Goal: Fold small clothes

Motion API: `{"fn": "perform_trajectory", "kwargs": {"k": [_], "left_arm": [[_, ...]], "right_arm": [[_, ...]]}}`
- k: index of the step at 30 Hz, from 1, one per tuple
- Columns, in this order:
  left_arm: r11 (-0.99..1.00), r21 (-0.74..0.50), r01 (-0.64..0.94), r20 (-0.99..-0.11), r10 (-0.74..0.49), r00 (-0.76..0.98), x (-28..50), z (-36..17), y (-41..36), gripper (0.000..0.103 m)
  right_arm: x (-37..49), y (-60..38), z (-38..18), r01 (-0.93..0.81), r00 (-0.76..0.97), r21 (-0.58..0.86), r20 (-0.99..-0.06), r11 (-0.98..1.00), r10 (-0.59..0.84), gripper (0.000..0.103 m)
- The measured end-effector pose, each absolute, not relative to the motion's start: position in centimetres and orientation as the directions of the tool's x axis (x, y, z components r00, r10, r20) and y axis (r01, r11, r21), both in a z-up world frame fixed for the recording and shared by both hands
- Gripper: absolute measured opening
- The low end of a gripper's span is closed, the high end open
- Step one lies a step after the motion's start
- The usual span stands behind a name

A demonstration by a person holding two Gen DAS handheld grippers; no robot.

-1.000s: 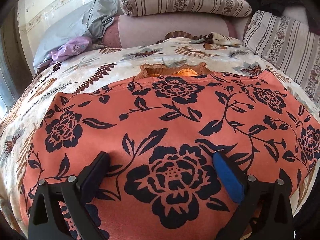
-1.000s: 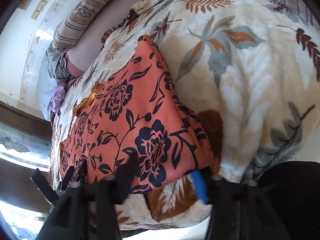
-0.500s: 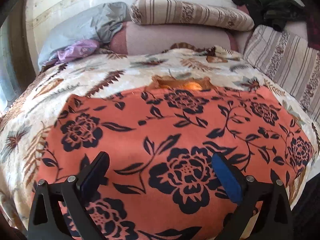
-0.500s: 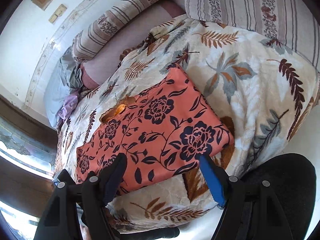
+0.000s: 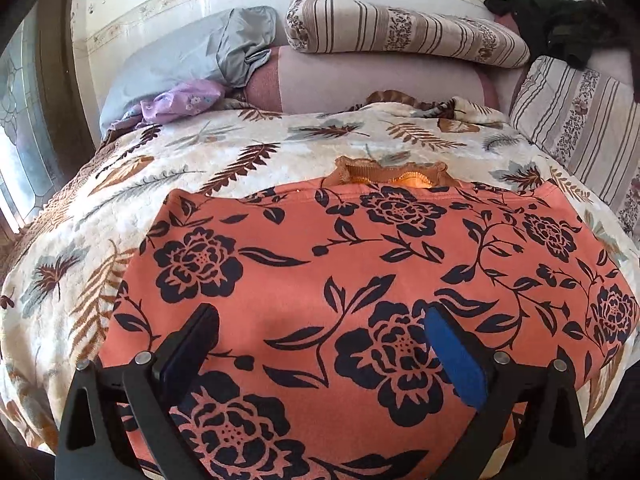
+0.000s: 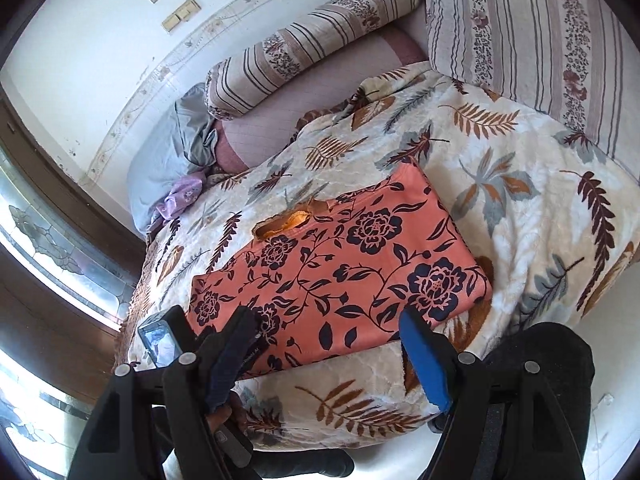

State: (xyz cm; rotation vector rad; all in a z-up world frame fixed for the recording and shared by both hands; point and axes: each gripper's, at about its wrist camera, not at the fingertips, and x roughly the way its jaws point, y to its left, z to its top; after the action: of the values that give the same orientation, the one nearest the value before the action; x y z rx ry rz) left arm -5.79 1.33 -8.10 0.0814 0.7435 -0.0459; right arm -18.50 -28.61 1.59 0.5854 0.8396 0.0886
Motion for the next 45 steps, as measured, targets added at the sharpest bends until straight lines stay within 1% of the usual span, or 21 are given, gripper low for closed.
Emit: {"fn": "perform_trajectory", "kwargs": {"k": [1, 2, 4, 6, 8, 9, 11, 15, 17, 19, 23, 24, 26, 29, 31, 33, 34, 38, 39, 41, 45], "left_arm": [[0.993, 0.087, 0.076, -0.705, 0.007, 0.709, -5.4, -8.8, 1.1, 0.103], [0.991, 0.101, 0.091, -0.755, 0.017, 0.655, -4.7, -10.0, 1.0, 0.103], [0.996, 0.054, 0.070, -0.744, -0.006, 0.668, -4.8, -9.8, 1.6, 0.103], [0.996, 0.055, 0.066, -0.740, -0.004, 0.672, -5.1, -9.1, 1.6, 0.103], [0.998, 0.042, 0.040, -0.697, 0.001, 0.717, -5.7, -8.0, 1.9, 0.103], [0.999, 0.024, 0.039, -0.691, -0.012, 0.723, -5.8, -7.7, 2.0, 0.103], [0.999, 0.021, 0.039, -0.698, -0.013, 0.716, -5.5, -7.9, 1.9, 0.103], [0.996, 0.073, 0.059, -0.739, 0.014, 0.673, -4.3, -9.5, 1.0, 0.103], [0.996, 0.071, 0.058, -0.740, 0.014, 0.672, -4.1, -9.8, 0.9, 0.103], [0.996, 0.064, 0.056, -0.742, 0.010, 0.670, -3.9, -9.8, 1.1, 0.103], [0.996, 0.069, 0.055, -0.742, 0.014, 0.670, -3.7, -9.9, 0.9, 0.103], [0.996, 0.067, 0.052, -0.744, 0.015, 0.668, -3.6, -9.9, 0.9, 0.103], [0.997, 0.061, 0.048, -0.747, 0.014, 0.664, -3.5, -9.9, 0.9, 0.103], [0.997, 0.062, 0.052, -0.749, 0.012, 0.663, -3.3, -10.0, 0.8, 0.103], [0.997, 0.055, 0.050, -0.750, 0.008, 0.661, -3.1, -10.0, 0.9, 0.103], [0.998, 0.050, 0.041, -0.753, 0.011, 0.658, -2.8, -10.0, 0.9, 0.103], [0.998, 0.051, 0.039, -0.753, 0.013, 0.657, -2.8, -10.0, 0.9, 0.103], [0.998, 0.048, 0.036, -0.752, 0.012, 0.659, -3.0, -10.0, 0.9, 0.103], [0.998, 0.048, 0.035, -0.751, 0.013, 0.660, -3.0, -10.0, 0.9, 0.103], [0.998, 0.051, 0.033, -0.749, 0.016, 0.662, -3.2, -10.1, 0.9, 0.103], [0.998, 0.047, 0.031, -0.751, 0.015, 0.660, -3.5, -10.1, 0.9, 0.103]], "right_arm": [[-18.3, -29.0, 1.0, 0.164, 0.669, 0.539, -0.677, 0.826, 0.308, 0.078], [-18.1, -29.4, 0.3, 0.173, 0.663, 0.558, -0.675, 0.812, 0.323, 0.078], [-17.4, -30.1, -1.1, 0.192, 0.651, 0.597, -0.671, 0.779, 0.354, 0.078], [-16.4, -30.6, -2.3, 0.195, 0.629, 0.617, -0.675, 0.763, 0.386, 0.078], [-15.3, -31.3, -3.3, 0.202, 0.606, 0.596, -0.700, 0.777, 0.378, 0.078], [-14.5, -31.8, -3.8, 0.207, 0.594, 0.588, -0.710, 0.782, 0.377, 0.078], [-12.7, -33.0, -4.5, 0.214, 0.581, 0.571, -0.726, 0.792, 0.367, 0.078], [-7.4, -34.9, -5.2, 0.205, 0.570, 0.490, -0.763, 0.847, 0.304, 0.078], [-4.3, -35.6, -6.1, 0.204, 0.539, 0.480, -0.783, 0.853, 0.311, 0.078], [-1.6, -35.7, -6.6, 0.173, 0.525, 0.527, -0.764, 0.832, 0.375, 0.078], [3.5, -34.7, -8.1, 0.077, 0.485, 0.652, -0.686, 0.755, 0.542, 0.078], [4.8, -34.9, -9.1, 0.093, 0.472, 0.658, -0.691, 0.748, 0.548, 0.078], [7.3, -36.2, -11.6, 0.192, 0.453, 0.620, -0.743, 0.760, 0.492, 0.078], [8.7, -38.9, -12.5, 0.261, 0.527, 0.672, -0.701, 0.694, 0.481, 0.078], [8.3, -39.3, -11.9, 0.277, 0.535, 0.680, -0.696, 0.679, 0.478, 0.078], [6.5, -38.8, -10.2, 0.244, 0.552, 0.658, -0.698, 0.712, 0.456, 0.078], [5.0, -38.4, -9.4, 0.219, 0.564, 0.667, -0.682, 0.712, 0.465, 0.078], [-3.9, -35.8, -8.3, 0.155, 0.556, 0.768, -0.588, 0.621, 0.588, 0.078], [-6.2, -34.9, -8.6, 0.144, 0.545, 0.783, -0.573, 0.606, 0.612, 0.078], [-10.3, -33.2, -10.4, 0.167, 0.510, 0.793, -0.578, 0.586, 0.637, 0.080], [-14.1, -32.0, -15.7, 0.300, 0.456, 0.785, -0.617, 0.542, 0.642, 0.081]]}}
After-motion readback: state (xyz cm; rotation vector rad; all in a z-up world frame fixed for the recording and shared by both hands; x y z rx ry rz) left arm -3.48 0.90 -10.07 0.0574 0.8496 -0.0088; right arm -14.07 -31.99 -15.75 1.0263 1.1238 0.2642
